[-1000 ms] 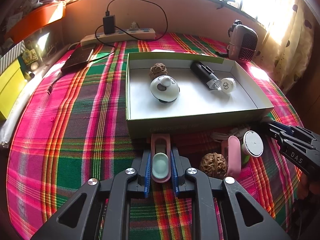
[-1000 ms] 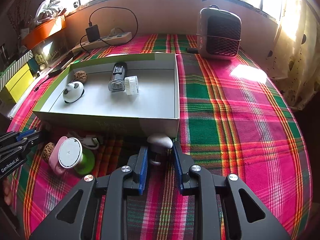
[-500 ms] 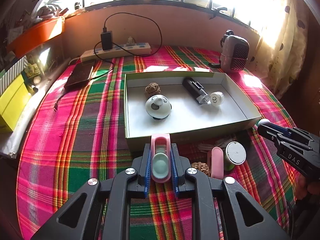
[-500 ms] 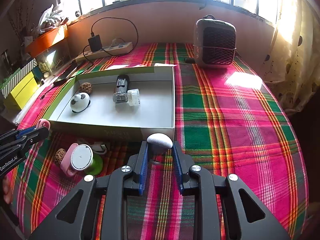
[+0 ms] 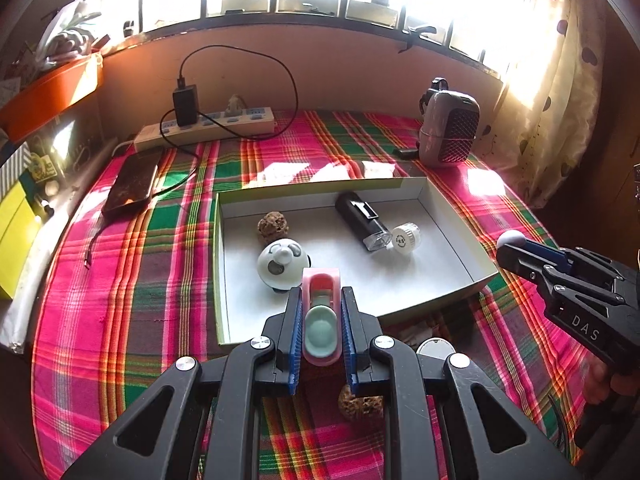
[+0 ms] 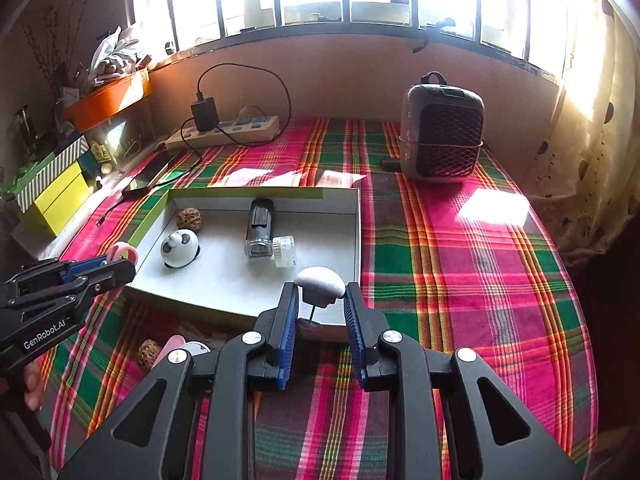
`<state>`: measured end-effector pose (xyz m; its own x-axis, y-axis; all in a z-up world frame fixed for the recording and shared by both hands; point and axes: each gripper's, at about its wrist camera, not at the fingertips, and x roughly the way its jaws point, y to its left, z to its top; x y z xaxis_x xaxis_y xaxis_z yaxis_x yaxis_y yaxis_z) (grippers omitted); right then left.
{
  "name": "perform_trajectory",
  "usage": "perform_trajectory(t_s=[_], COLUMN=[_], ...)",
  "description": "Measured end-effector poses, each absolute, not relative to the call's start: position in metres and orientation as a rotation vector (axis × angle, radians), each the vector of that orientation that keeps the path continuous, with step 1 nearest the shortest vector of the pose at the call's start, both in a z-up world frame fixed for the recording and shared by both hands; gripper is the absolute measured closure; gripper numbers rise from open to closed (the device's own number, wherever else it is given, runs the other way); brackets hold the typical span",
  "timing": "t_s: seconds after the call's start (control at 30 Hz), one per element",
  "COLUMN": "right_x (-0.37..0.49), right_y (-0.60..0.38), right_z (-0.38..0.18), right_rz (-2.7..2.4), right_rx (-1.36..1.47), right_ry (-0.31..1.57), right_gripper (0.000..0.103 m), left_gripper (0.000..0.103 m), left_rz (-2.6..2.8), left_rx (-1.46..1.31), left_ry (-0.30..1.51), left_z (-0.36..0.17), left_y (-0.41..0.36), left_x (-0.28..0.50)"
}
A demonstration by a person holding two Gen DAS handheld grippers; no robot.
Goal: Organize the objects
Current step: 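Carry the pink holder with the left gripper while the right carries the white knob over the tray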
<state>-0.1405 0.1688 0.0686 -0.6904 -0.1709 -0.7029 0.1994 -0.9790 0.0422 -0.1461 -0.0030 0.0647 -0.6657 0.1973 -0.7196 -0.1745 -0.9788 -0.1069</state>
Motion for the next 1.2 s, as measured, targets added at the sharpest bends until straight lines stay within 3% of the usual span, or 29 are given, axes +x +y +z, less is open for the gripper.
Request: perform_trajectory(t_s=[1.2], right_x=[-0.266], right_y=[0.147], right_z=[0.027], right_rz=[-2.598], right_rx=[1.295], right_ry=[0.061], right_gripper=[0.078], left_gripper=[0.087], left_rz=[2.615], left_rx=[-1.306], left_ry=[-0.02], left_z=[0.025], left_y=[0.025], left_x=[-0.265])
